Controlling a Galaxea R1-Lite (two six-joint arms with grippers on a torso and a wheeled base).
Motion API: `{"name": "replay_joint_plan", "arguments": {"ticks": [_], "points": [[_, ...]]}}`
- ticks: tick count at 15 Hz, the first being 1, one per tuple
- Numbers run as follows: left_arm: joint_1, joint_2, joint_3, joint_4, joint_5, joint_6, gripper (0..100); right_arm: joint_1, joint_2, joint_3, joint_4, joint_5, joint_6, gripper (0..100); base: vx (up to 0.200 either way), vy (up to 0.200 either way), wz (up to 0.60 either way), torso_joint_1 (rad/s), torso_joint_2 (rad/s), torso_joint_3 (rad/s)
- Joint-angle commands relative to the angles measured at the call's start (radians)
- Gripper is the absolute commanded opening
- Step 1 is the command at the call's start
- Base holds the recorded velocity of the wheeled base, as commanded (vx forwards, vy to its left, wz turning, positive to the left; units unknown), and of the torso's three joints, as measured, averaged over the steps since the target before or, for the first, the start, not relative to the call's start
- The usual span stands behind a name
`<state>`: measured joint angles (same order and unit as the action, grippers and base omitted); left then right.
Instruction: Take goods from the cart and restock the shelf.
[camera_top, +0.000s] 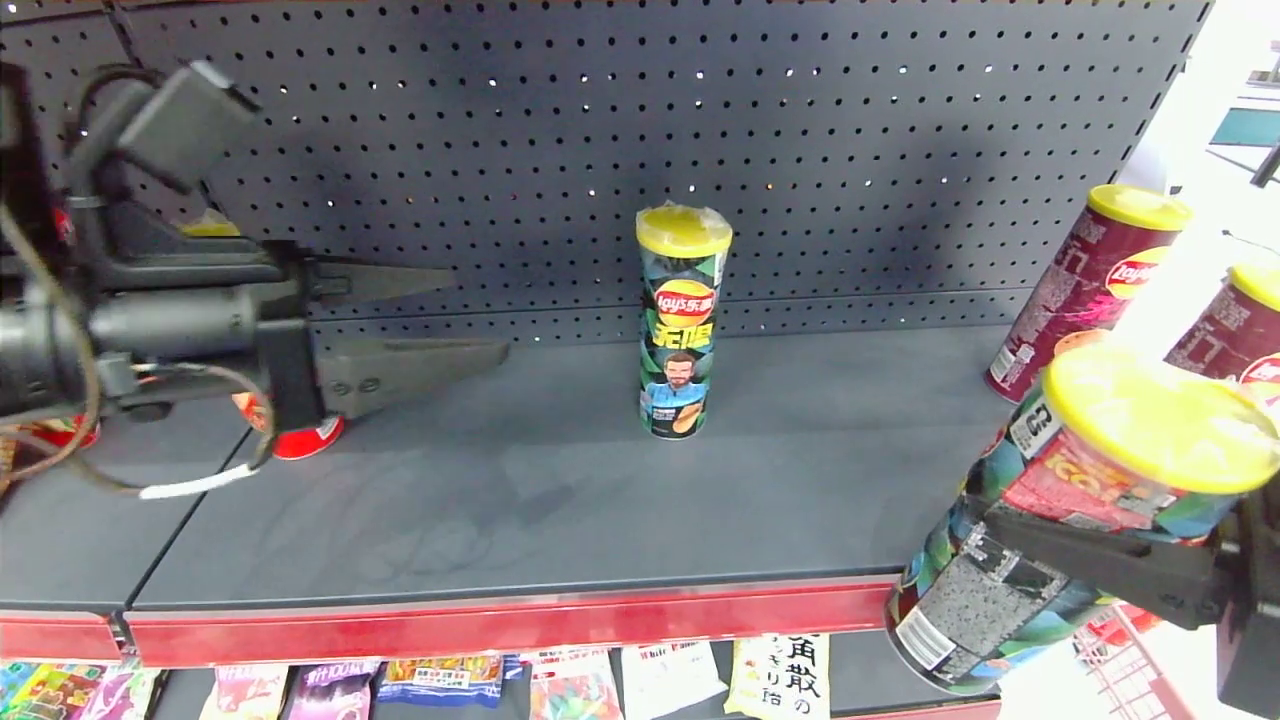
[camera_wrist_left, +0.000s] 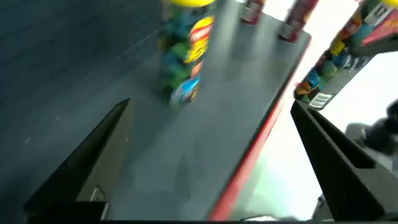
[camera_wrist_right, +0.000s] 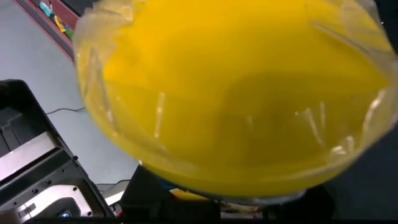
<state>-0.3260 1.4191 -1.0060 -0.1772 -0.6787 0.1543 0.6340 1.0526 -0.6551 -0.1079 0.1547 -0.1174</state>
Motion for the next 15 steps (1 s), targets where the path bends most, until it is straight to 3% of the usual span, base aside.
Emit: {"name": "replay_joint_plan", "arguments": {"ticks": [1, 6, 15], "points": [[-0.044, 0.251, -0.126, -0.034, -0.035, 0.067, 100, -0.001, 0.001, -0.005, -0.001, 0.0, -0.001, 0, 0.0, 0.0, 0.0, 0.0, 0.0, 0.0], [-0.084, 0.397, -0.313, -0.038, -0.042, 0.067, 100, -0.002, -0.002, -0.005, -0.001, -0.001, 0.001, 0, 0.0, 0.0, 0.0, 0.0, 0.0, 0.0], [-0.134, 0.547, -0.493, -0.047, -0.042, 0.073, 100, -0.002, -0.005, -0.006, -0.001, -0.007, 0.012, 0, 0.0, 0.0, 0.0, 0.0, 0.0, 0.0]]}}
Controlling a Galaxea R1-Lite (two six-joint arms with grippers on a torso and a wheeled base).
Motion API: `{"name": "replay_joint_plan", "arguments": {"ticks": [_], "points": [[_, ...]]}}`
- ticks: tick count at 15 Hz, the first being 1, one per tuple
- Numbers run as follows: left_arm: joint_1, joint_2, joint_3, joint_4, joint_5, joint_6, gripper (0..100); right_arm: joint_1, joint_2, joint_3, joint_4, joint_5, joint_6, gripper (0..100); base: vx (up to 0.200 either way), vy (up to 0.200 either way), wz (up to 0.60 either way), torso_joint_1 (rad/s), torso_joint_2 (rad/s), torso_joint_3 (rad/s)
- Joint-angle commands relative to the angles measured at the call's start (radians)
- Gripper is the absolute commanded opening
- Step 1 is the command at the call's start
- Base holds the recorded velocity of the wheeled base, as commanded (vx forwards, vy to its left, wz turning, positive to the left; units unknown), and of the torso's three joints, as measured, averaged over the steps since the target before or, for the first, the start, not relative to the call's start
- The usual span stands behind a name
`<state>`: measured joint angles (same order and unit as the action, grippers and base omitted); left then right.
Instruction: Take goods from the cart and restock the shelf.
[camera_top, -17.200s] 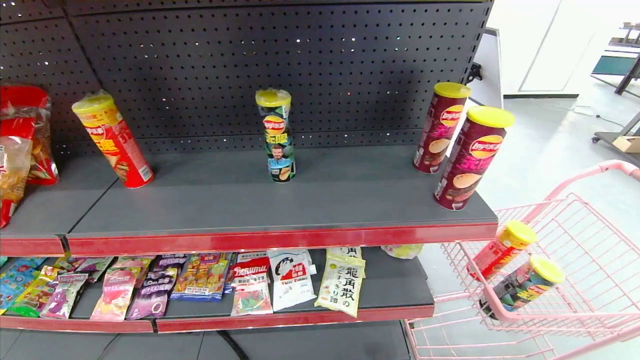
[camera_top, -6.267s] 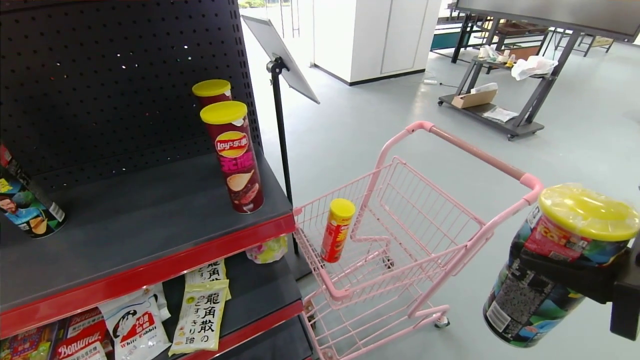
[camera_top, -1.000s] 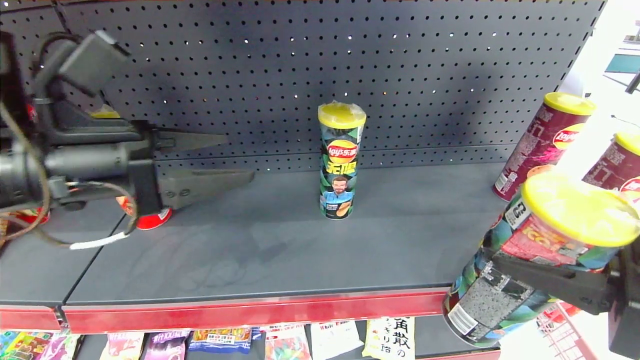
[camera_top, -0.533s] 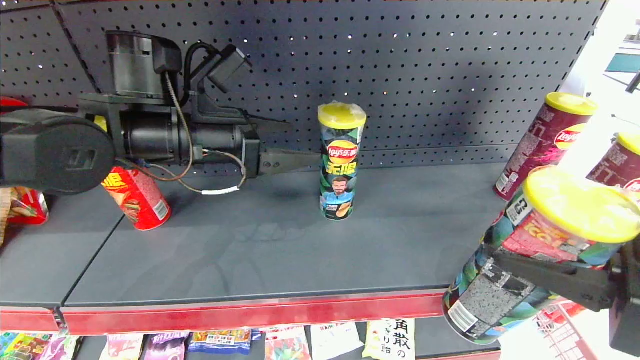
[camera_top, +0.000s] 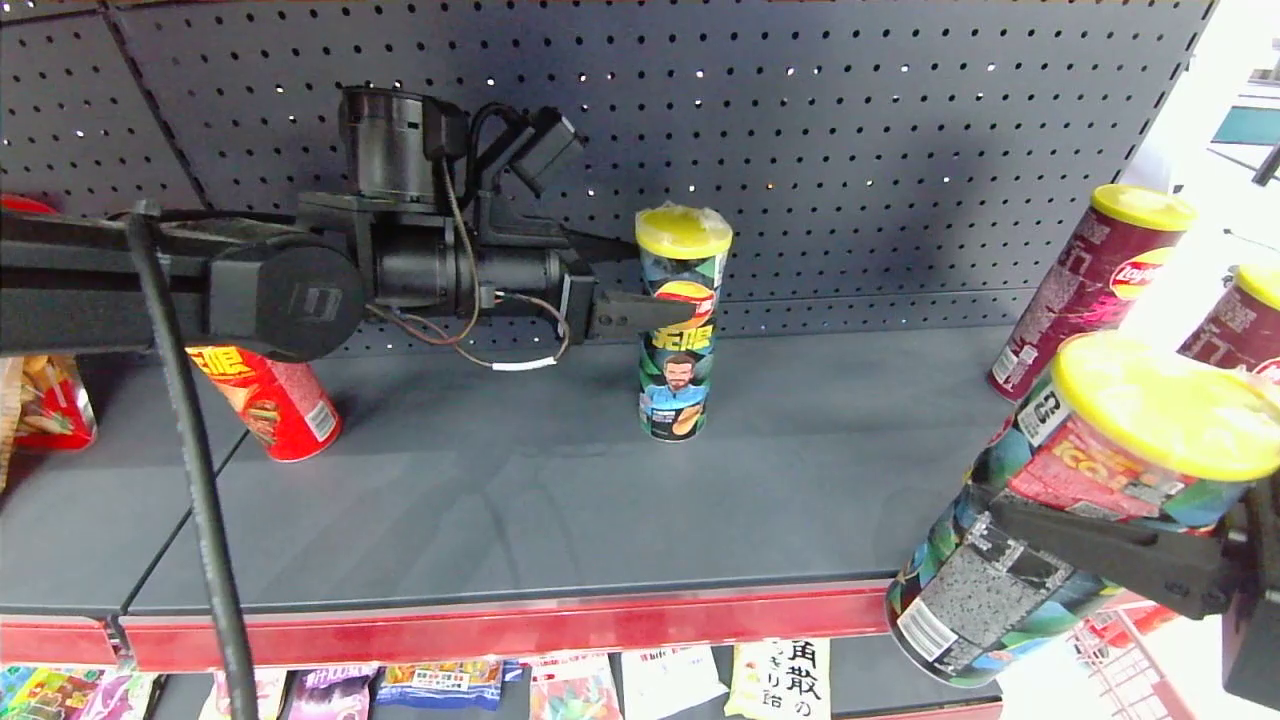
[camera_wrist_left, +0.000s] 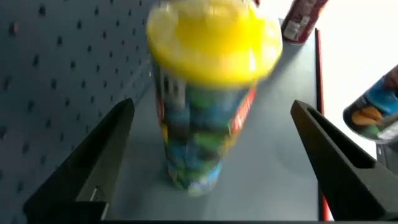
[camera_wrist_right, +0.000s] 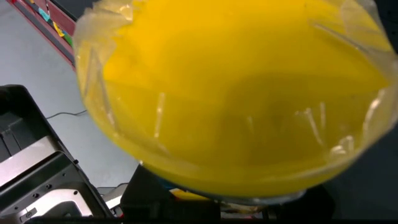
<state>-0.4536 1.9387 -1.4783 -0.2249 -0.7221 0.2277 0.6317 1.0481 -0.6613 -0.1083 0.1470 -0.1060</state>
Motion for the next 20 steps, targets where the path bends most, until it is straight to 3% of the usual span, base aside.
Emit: {"name": "replay_joint_plan", "arguments": {"ticks": [1, 11, 12, 14, 20], "points": [[-0.008, 0.034, -0.022, 0.001, 0.004, -0.001, 100, 0.0, 0.0, 0.0, 0.001, 0.0, 0.0, 0, 0.0, 0.0, 0.0, 0.0, 0.0, 0.0], [-0.037, 0.117, -0.096, 0.001, 0.0, -0.011, 100, 0.0, 0.0, -0.006, 0.006, -0.001, 0.0, 0, 0.0, 0.0, 0.0, 0.0, 0.0, 0.0], [-0.039, 0.123, -0.108, 0.002, 0.0, -0.013, 0, 0.0, 0.0, -0.006, 0.006, -0.001, 0.0, 0, 0.0, 0.0, 0.0, 0.0, 0.0, 0.0], [-0.054, 0.123, -0.114, 0.002, 0.003, -0.05, 0, 0.0, 0.0, -0.006, 0.006, -0.001, 0.0, 0, 0.0, 0.0, 0.0, 0.0, 0.0, 0.0], [-0.069, 0.088, -0.088, 0.002, 0.0, -0.057, 0, -0.017, 0.0, -0.008, 0.007, 0.0, 0.0, 0, 0.0, 0.0, 0.0, 0.0, 0.0, 0.0]]}}
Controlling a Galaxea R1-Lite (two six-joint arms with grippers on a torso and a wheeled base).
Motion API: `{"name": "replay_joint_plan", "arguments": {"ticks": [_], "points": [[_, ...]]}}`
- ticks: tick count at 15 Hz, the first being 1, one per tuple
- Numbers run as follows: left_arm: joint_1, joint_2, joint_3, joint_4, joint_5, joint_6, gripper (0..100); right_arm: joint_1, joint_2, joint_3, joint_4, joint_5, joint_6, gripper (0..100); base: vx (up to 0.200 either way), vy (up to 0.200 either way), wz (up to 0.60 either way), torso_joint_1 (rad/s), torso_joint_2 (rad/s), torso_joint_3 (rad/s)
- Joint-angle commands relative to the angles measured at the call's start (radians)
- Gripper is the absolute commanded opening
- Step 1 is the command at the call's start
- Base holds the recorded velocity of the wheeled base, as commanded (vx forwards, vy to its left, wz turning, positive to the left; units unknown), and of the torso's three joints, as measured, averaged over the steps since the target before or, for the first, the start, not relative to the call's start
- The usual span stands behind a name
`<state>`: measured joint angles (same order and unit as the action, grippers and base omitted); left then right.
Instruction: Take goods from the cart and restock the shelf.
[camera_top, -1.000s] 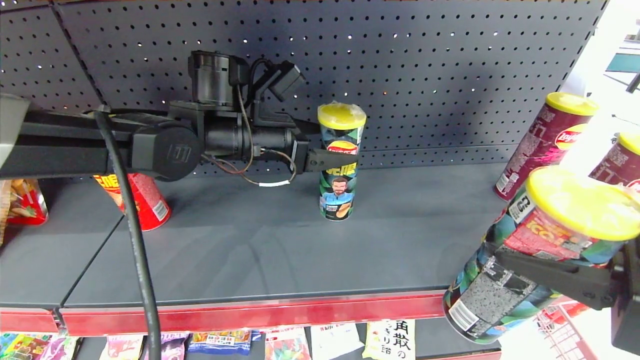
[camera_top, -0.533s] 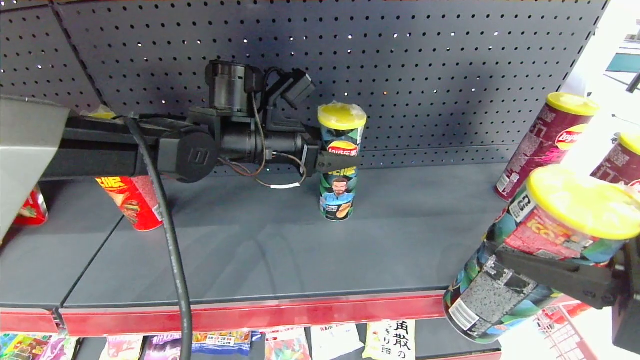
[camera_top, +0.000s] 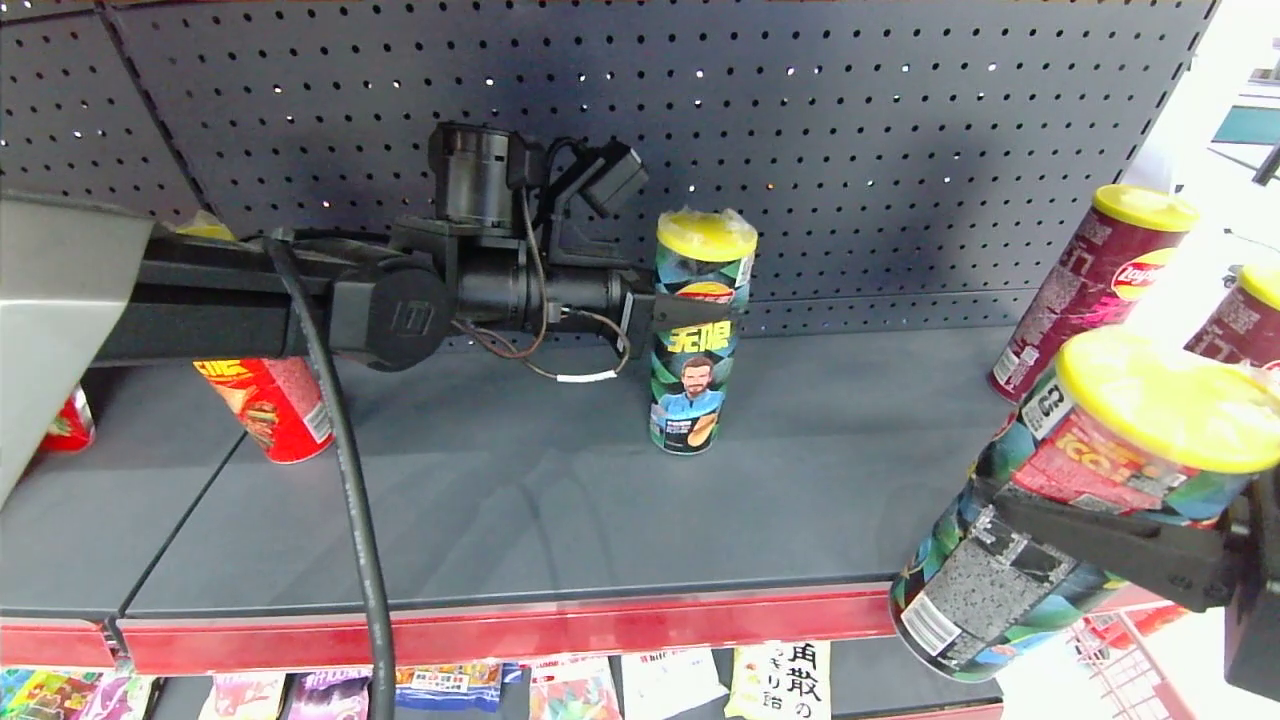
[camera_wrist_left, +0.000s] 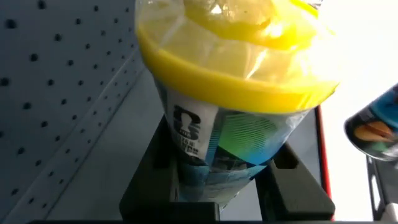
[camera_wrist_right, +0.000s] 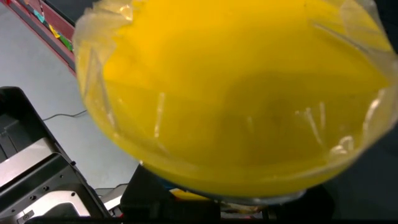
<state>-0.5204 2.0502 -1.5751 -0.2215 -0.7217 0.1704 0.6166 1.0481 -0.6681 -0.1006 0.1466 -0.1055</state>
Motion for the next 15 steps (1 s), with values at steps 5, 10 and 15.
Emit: {"name": "replay_joint_plan", "arguments": {"ticks": [5, 10, 15], "points": [[-0.024, -0.166, 0.188, -0.001, -0.001, 0.0, 0, -0.001, 0.009, -0.011, 0.001, 0.001, 0.0, 0, 0.0, 0.0, 0.0, 0.0, 0.0, 0.0], [-0.076, -0.248, 0.325, -0.016, 0.008, 0.0, 0, -0.001, 0.012, -0.008, 0.001, 0.001, 0.0, 0, 0.0, 0.0, 0.0, 0.0, 0.0, 0.0], [-0.101, -0.252, 0.38, -0.053, 0.011, -0.005, 0, -0.001, 0.012, -0.011, 0.001, 0.002, 0.0, 0, 0.0, 0.0, 0.0, 0.0, 0.0, 0.0]]}}
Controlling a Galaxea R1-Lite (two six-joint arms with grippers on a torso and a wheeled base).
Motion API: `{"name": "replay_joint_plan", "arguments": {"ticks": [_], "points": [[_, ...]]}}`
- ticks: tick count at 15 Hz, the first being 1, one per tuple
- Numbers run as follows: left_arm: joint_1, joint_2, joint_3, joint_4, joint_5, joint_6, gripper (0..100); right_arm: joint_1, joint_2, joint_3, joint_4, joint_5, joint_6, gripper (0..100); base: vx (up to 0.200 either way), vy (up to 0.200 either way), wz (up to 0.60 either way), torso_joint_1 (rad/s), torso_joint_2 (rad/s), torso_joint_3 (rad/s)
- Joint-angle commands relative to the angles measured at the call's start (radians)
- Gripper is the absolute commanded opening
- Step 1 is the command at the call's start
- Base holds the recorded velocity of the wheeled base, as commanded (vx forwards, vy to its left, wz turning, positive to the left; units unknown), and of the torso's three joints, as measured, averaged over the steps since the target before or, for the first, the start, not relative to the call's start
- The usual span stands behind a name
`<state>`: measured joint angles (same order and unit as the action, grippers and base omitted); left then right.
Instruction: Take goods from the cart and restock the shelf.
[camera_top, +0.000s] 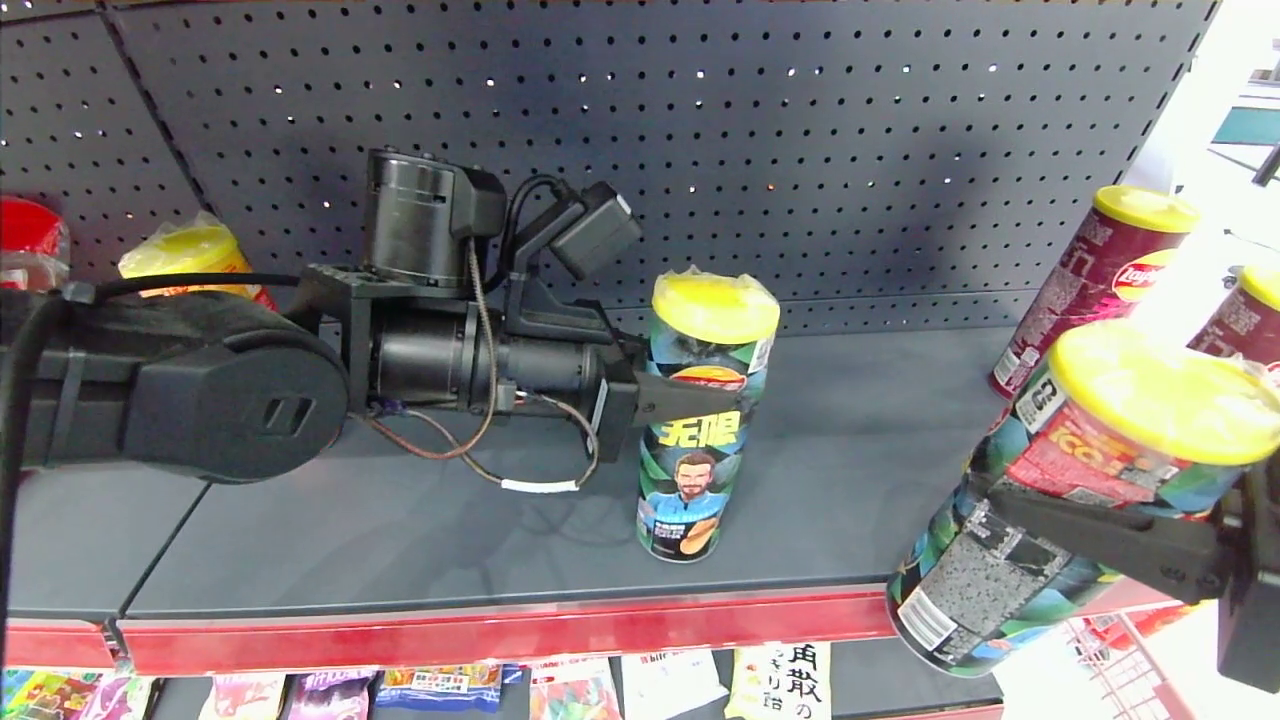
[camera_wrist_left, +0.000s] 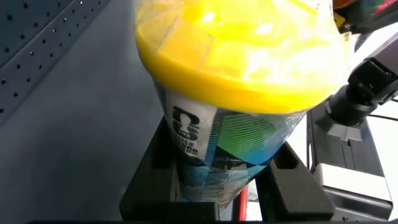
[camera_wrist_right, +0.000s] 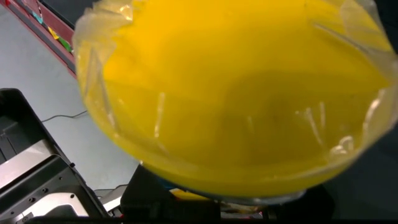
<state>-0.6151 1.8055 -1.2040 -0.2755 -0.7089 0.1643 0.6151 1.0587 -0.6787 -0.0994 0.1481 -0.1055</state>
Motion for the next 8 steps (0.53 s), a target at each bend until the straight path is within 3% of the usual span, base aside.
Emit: {"name": "replay_joint_plan", "arguments": {"ticks": [1, 8], "points": [[-0.011, -0.006, 0.008, -0.001, 0.002, -0.006, 0, 0.0, 0.003, -0.001, 0.0, 0.001, 0.0, 0, 0.0, 0.0, 0.0, 0.0, 0.0, 0.0], [-0.025, -0.009, 0.027, -0.017, 0.029, -0.009, 0, 0.0, 0.006, -0.002, 0.0, -0.001, 0.0, 0, 0.0, 0.0, 0.0, 0.0, 0.0, 0.0]]}}
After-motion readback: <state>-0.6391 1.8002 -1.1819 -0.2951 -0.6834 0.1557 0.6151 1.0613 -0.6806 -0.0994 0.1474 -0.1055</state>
